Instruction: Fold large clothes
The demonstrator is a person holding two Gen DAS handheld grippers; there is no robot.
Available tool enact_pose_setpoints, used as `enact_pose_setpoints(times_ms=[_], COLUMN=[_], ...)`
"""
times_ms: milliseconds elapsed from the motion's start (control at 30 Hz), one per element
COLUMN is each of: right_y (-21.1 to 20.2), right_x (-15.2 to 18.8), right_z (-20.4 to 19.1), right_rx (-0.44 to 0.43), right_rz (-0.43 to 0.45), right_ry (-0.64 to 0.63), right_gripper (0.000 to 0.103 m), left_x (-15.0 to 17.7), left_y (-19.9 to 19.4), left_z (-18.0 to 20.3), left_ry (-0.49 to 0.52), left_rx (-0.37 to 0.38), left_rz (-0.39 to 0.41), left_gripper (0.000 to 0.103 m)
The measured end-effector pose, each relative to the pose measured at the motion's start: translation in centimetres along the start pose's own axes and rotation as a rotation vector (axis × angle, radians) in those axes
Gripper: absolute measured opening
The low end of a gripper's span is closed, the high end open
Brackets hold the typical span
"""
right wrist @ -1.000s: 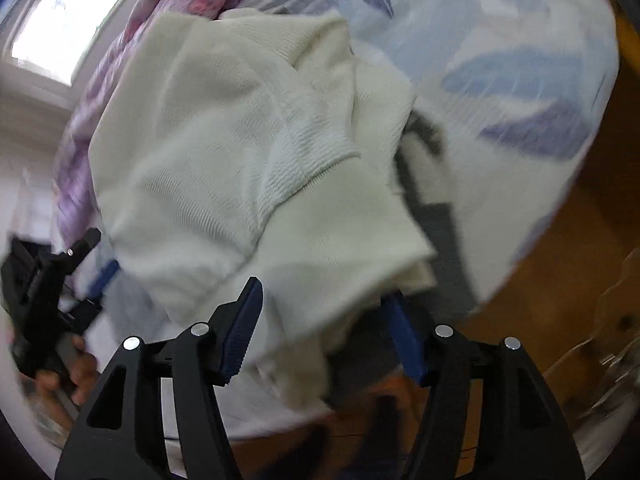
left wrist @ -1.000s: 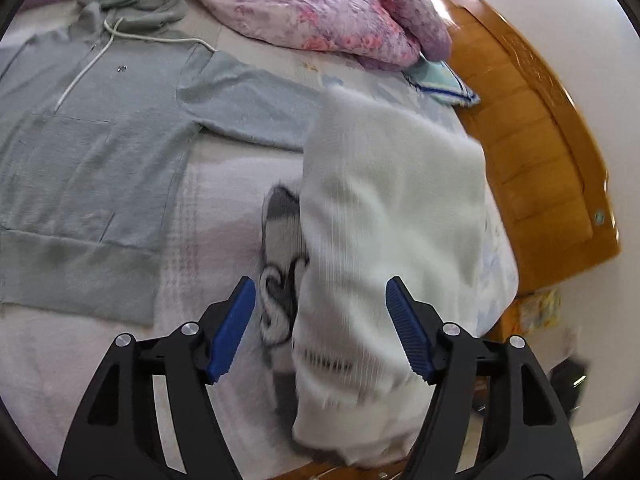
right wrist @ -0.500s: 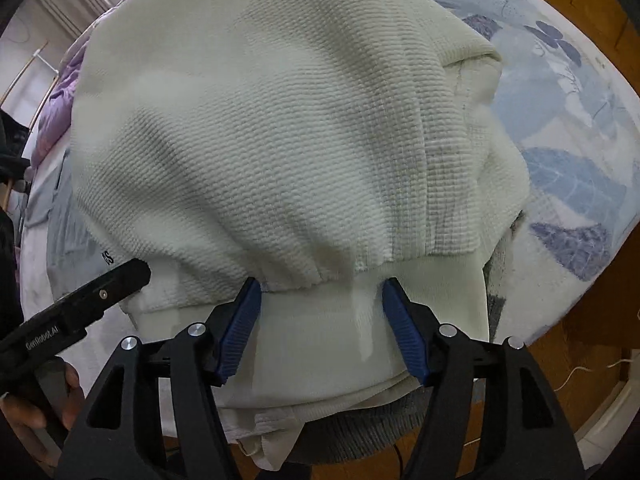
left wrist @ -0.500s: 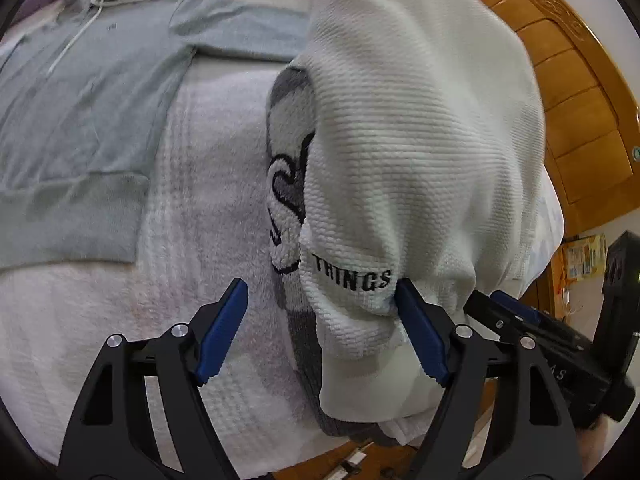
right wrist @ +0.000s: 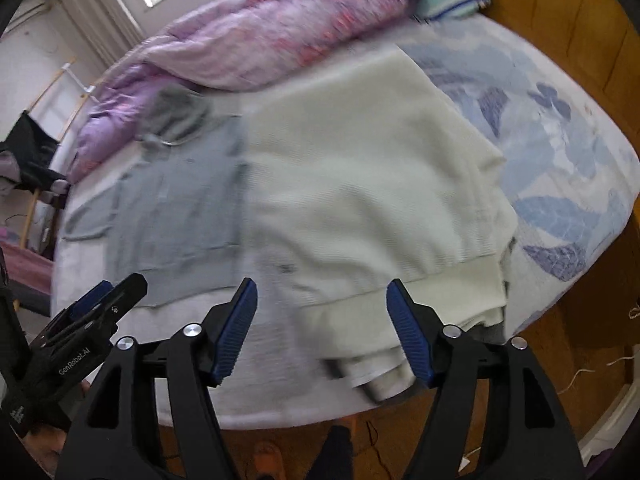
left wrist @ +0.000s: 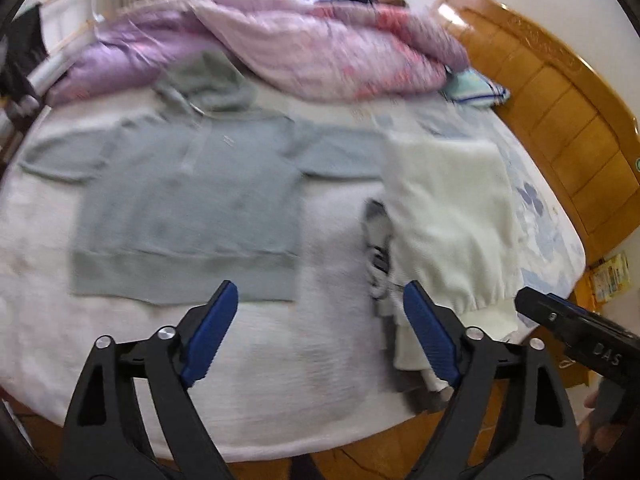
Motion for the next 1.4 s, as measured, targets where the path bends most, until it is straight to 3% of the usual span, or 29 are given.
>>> enact_pose_setpoints(times_ms=[300, 433, 533, 700, 900, 1100, 1400], right_y=[-13.8, -20.6, -25.4, -30.1, -33.4, -36.4, -42.6], right_x=[0.5, 1.5, 2.5, 4.1, 5.7, 7.3, 9.8], right_z=[-13.3, -19.3, -23.4, -27.7, -28.9, -27.0, -21.3], right_rx=[-0.002, -0.027, -0.036, -0.033, 0.009, -0.001, -0.098], right_rz=[0.155, 0.219, 0.255, 0.269, 0.289, 0.321, 0.36], right_ry=[-0.03, -0.061, -0.092, -0.136, -0.197, -0.228, -0.241], right_gripper=[0.074, 0.085, 0.086, 0.086, 0.086, 0.086, 0.086], left_x=[-3.7, -3.8, -2.4, -1.4, 0.3, 1.5, 3.9], left_y=[-18.2, -25.5, -29.2, -34.6, -39.5, -42.8, -51.2], left_z=[-8.6, -12.0, -14.4, -17.0, -17.7, -17.0, -10.7], left_ry=[0.052, 0.062, 0.027, -0.008, -0.025, -0.039, -0.014], left_rx=[0.02, 0.015, 0.036, 0.008, -0.023, -0.083, -0.176], left_rz=[0.127, 0.207, 0.201, 0.222, 0.252, 0.293, 0.384], left_gripper=[0.09, 0.09, 0.091, 0.091, 0.091, 0.091, 0.091])
Point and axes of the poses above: each gripper's, at about its wrist camera, not at the fingertips, and y roughly the way its jaws point, z to its right, x to its underside, the point moved 6 cm from there along y, roughly the way its jaws point, and after that the axes turned 12 degrees about z, right-handed, at the moved point
